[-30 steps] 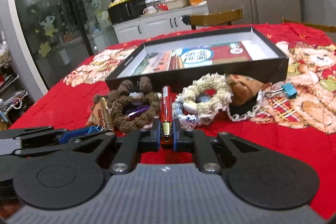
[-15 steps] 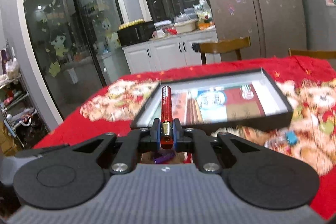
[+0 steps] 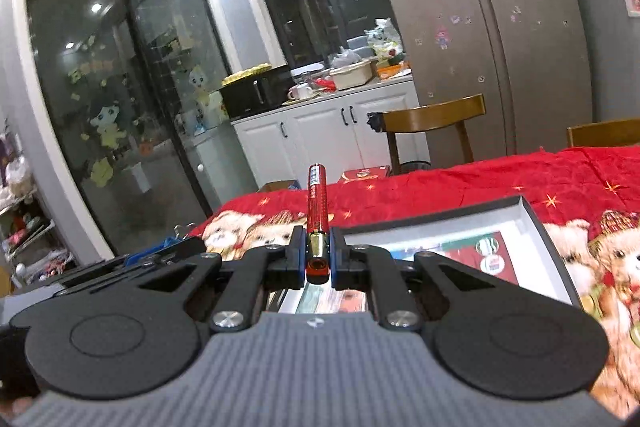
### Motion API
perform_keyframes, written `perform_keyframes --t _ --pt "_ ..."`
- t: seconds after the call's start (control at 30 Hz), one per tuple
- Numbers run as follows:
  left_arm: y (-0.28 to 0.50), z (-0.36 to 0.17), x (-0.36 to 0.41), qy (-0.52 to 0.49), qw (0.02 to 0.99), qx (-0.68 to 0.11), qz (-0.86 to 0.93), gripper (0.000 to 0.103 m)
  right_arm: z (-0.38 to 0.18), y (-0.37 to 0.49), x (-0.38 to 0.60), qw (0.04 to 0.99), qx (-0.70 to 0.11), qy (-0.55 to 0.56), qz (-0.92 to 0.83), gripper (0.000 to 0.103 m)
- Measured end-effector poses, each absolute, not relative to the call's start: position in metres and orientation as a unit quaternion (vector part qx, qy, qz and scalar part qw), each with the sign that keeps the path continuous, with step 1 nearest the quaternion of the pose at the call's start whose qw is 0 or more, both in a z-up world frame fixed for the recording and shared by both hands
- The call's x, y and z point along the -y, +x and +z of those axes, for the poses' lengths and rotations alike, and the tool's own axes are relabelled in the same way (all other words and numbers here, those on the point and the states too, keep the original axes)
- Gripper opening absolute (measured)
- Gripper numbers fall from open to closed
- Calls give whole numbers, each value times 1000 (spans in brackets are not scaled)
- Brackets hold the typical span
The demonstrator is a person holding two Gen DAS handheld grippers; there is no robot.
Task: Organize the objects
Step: 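Carry the red lighter in the right gripper over the black box while the left gripper carries the clip there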
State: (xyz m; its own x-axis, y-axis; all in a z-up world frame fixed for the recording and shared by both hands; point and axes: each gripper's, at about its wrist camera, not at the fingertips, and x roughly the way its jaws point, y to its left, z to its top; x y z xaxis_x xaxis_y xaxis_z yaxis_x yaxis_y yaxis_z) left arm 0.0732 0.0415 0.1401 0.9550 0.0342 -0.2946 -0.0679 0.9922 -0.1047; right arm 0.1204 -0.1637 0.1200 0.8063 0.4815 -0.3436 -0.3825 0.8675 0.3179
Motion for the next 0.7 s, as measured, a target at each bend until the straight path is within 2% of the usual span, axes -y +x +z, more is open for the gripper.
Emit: perform_keyframes --t 0.23,0.33,0.47,0.57,0.7 --pt "129 134 -52 -89 977 -196 5 19 103 169 158 928 -255 134 237 13" --pt "138 105 -56 -109 969 -222 -14 19 78 183 153 918 -290 117 245 13" --pt "159 62 -54 -75 957 -280 -20 20 43 194 144 910 -333 96 229 13" --pt "166 35 -58 -87 943 -319 -22 19 25 199 143 898 -362 102 229 13" --pt "166 25 -55 -81 944 -318 -24 19 13 200 141 891 -380 101 229 13"
